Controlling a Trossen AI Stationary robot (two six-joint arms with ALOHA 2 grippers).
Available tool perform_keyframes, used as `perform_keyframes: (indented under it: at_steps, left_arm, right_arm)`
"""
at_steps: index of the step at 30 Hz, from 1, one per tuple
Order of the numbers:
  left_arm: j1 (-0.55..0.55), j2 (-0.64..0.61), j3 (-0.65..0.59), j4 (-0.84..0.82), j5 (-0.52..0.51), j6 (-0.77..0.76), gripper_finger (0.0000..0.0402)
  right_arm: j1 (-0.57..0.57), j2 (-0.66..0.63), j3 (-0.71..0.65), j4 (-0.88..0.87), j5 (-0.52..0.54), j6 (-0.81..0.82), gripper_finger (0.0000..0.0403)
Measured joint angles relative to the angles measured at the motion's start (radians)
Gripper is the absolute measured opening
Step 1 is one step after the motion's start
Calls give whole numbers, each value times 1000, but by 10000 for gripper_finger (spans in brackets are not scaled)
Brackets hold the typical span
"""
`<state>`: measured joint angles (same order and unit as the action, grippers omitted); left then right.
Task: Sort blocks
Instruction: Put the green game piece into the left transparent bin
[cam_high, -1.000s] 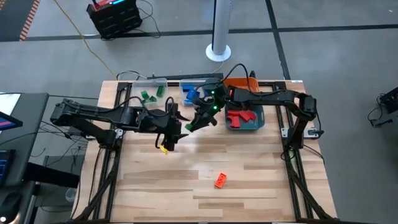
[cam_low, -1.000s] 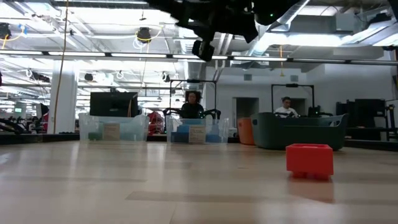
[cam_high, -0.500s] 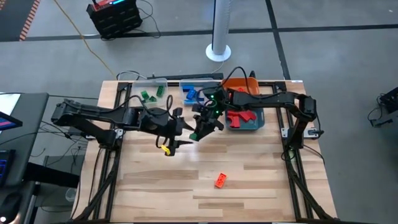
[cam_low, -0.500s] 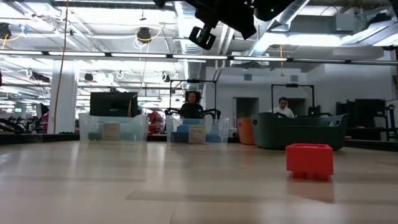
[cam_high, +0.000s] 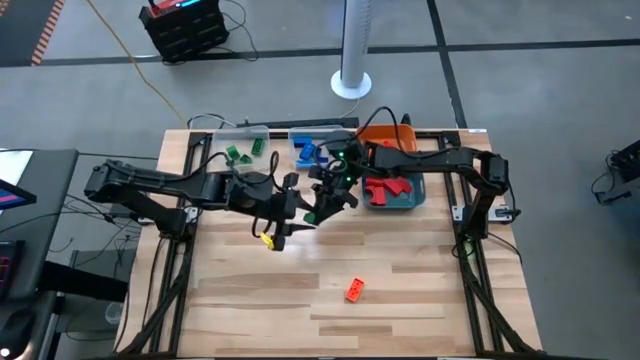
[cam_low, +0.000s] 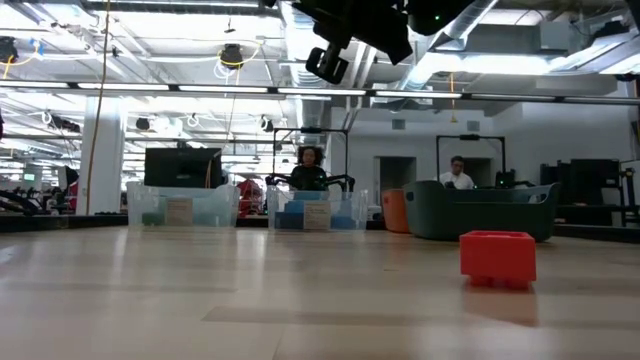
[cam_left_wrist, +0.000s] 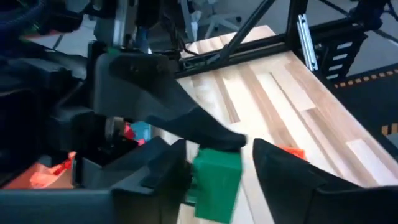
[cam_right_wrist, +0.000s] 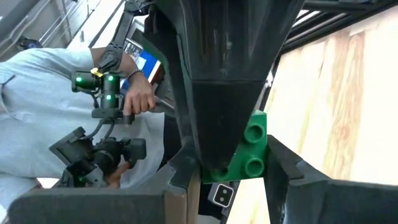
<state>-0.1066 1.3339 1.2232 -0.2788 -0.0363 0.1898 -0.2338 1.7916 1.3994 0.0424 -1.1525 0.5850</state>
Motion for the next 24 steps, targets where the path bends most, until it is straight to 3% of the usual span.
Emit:
perform_keyframes:
  at_steps: [8,13,18,24]
  left_arm:
    - [12,10,-1,-4,-8,80,87]
    - [28,10,0,-20,-18,66,85]
    - [52,1,0,-52,-22,-47,85]
    - [102,-60,-1,-155,-26,-134,87]
  right_arm:
    - [5,0,0,13,-6,39,133]
    - [-2,0,0,21,-3,50,181]
    - [-28,0,0,23,-3,63,227]
    - [-108,0,0,-2,-43,76,250]
